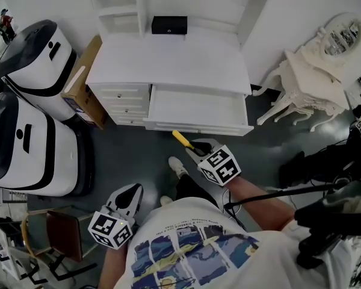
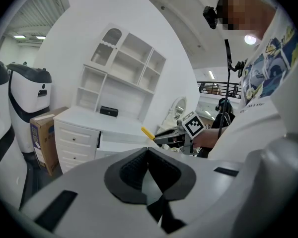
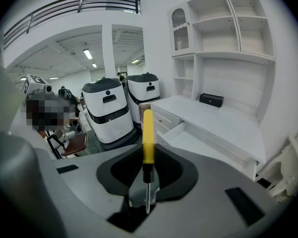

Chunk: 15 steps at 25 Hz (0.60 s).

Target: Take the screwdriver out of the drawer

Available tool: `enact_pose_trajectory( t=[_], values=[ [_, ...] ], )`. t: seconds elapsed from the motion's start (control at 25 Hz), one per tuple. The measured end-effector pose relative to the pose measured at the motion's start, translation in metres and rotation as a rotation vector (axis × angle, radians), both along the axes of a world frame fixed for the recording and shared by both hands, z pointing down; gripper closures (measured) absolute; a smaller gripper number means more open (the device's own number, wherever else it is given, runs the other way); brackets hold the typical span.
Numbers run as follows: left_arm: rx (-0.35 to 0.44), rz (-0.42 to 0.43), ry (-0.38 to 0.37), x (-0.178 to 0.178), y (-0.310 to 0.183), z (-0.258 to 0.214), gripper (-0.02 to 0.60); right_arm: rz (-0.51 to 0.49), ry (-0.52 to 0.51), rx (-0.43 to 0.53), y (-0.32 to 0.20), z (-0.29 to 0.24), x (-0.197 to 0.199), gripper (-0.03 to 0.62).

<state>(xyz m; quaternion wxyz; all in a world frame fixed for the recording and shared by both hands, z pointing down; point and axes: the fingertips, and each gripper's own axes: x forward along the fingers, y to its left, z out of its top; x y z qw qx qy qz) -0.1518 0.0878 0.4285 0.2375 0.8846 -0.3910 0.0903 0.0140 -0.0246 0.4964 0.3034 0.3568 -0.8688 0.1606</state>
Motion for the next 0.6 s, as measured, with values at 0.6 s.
enact_pose_trajectory(
  t=[0.6],
  values=[
    [-0.014, 0.010, 0.000, 0.0074, -0.0008, 0.0022, 0.568, 0.006, -0.003, -0.013, 0.0019, 0.0048, 0.0042, 0.503]
  ],
)
